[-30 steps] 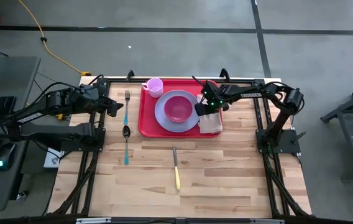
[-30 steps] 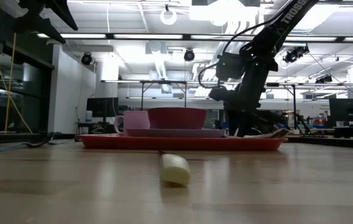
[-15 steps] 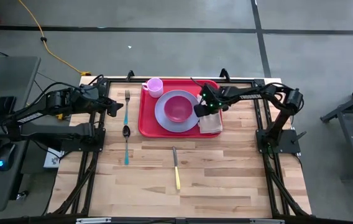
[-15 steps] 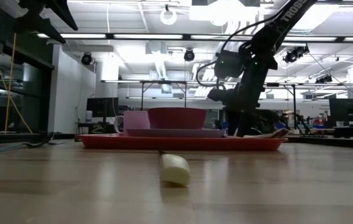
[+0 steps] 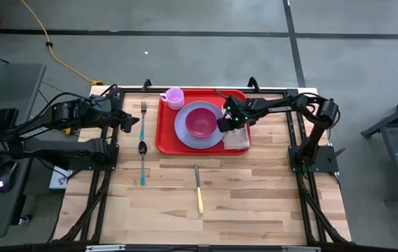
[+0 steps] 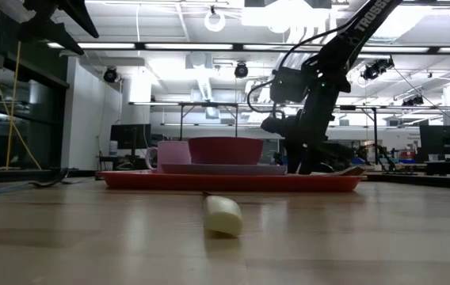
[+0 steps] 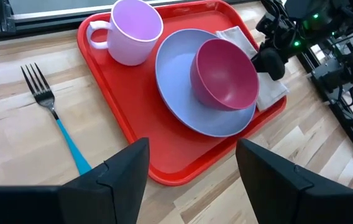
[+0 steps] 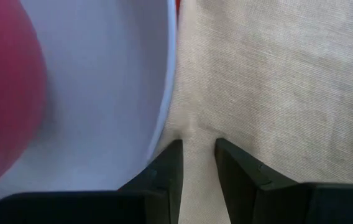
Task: Set up tray
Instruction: Put the white napkin on the red tray to the left of the white plate
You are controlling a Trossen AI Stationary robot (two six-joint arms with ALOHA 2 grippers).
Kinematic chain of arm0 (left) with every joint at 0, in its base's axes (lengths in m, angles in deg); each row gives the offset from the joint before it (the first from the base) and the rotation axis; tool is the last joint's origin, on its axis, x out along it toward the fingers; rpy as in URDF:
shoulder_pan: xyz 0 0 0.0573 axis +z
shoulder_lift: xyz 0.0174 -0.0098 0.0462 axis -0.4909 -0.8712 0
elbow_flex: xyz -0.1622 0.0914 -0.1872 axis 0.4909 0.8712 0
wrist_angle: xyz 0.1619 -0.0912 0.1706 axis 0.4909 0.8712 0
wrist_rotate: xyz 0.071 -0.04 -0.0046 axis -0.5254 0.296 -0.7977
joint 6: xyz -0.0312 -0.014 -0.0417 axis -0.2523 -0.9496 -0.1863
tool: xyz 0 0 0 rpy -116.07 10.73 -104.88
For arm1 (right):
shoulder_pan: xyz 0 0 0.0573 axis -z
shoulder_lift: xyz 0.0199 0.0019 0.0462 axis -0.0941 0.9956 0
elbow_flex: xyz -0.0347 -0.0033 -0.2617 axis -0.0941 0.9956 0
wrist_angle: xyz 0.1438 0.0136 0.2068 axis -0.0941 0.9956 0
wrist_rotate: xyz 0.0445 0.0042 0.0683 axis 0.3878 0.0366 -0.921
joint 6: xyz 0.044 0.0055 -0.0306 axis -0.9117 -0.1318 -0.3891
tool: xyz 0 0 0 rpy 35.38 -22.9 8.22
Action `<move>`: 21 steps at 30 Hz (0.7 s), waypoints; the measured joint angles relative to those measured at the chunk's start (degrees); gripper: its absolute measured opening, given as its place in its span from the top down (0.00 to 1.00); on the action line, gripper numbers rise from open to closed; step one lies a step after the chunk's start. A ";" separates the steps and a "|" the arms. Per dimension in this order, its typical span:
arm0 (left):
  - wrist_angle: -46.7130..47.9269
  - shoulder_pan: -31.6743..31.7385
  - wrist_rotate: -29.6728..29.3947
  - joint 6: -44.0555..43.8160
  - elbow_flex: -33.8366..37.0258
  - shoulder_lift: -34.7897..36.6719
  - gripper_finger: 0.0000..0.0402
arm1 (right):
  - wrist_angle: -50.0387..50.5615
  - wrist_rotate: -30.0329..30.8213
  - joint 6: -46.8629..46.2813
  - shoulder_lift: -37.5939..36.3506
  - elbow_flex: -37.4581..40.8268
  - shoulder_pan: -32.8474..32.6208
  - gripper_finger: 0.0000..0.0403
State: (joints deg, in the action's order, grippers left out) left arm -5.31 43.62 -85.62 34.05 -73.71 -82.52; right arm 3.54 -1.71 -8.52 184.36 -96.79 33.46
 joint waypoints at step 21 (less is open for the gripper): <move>0.63 0.00 0.17 1.05 0.00 0.01 0.33 | 0.38 -1.05 1.54 -2.47 0.47 4.43 0.81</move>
State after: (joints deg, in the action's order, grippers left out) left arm -4.68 43.62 -85.44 35.10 -73.71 -82.51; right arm 3.92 -2.76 -6.98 181.89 -96.32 37.89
